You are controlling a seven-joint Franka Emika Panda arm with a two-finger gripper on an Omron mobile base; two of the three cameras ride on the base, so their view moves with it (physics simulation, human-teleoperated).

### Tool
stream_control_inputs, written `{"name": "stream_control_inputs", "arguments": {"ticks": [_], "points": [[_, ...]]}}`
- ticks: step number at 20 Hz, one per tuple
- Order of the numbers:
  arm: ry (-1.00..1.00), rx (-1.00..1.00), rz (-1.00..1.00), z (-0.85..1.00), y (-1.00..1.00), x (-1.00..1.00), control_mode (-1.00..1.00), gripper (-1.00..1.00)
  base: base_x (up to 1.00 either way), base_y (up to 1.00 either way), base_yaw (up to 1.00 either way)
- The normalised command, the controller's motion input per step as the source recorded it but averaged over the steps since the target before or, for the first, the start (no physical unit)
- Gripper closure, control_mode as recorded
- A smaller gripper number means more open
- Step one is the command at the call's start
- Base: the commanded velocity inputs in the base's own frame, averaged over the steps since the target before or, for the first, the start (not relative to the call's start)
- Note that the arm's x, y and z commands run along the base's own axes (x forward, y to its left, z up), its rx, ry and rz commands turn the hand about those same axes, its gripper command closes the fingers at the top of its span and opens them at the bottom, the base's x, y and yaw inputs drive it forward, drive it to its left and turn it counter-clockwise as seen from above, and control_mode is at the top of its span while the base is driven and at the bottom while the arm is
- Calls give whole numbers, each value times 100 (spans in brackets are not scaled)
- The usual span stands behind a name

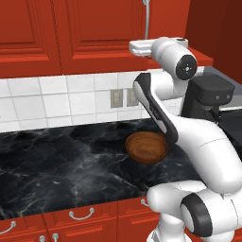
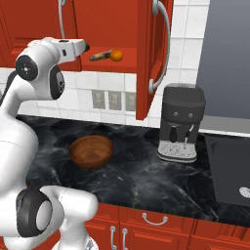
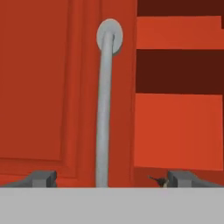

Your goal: Open the cabinet. Pick the banana and tangerine from the cabinet and place them into the bowl. Then close the cabinet.

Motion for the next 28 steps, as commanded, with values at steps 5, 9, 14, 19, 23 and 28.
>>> {"name": "stream_control_inputs", "arguments": {"ticks": [5, 9, 14, 19, 23, 28], "points": [[1, 1, -5, -7, 11, 79, -100, -100, 0, 0, 0], [0, 6, -6, -19, 28, 82, -100, -100, 0, 0, 0], [0, 10, -7, -31, 42, 95, -100, -100, 0, 0, 0], [2, 2, -4, -13, 17, 57, -100, 100, 0, 0, 0], [0, 0, 0, 0, 0, 0, -100, 100, 0, 0, 0], [0, 0, 0, 0, 0, 0, -100, 100, 0, 0, 0]]}}
